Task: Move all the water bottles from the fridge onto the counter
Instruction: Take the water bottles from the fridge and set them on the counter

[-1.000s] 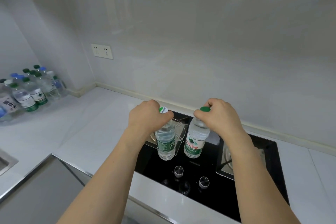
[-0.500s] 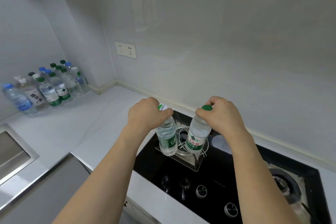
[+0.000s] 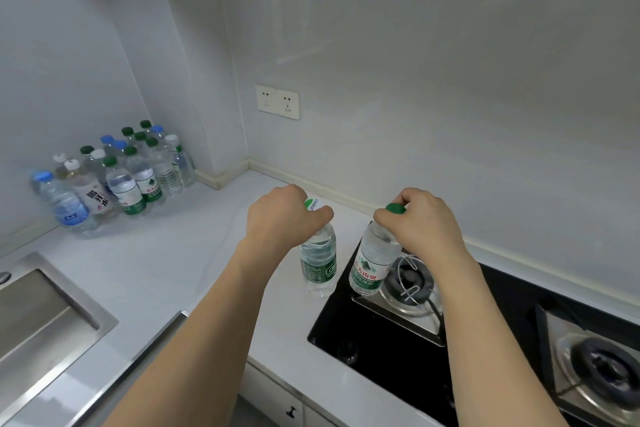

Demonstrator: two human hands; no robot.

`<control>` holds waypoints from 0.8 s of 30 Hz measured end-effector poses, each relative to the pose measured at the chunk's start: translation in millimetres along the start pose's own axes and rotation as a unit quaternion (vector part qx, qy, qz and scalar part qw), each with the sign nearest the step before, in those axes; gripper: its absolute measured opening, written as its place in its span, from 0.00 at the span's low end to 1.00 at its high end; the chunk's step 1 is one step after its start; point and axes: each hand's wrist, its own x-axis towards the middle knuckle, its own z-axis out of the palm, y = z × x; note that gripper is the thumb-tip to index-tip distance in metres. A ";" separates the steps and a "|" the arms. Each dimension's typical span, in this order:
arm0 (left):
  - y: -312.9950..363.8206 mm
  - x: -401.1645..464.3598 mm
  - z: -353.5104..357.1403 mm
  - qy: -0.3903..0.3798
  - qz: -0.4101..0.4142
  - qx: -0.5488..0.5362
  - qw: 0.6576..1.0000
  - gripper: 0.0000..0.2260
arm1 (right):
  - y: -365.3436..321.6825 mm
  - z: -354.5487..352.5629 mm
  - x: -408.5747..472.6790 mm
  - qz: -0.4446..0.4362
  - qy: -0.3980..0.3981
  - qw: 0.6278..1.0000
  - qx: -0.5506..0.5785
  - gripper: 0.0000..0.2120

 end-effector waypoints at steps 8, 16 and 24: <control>-60.6 14.6 -20.1 -0.002 -0.014 0.012 1.000 0.18 | -50.3 44.6 1.2 -0.012 -0.016 1.000 -0.002 0.11; -83.7 43.8 -10.5 -0.018 -0.039 0.030 0.999 0.18 | -68.7 73.2 35.0 -0.022 -0.044 0.999 0.001 0.11; -95.5 83.5 -11.1 -0.003 -0.066 0.023 0.998 0.18 | -81.5 91.5 82.4 -0.045 -0.054 0.998 0.002 0.11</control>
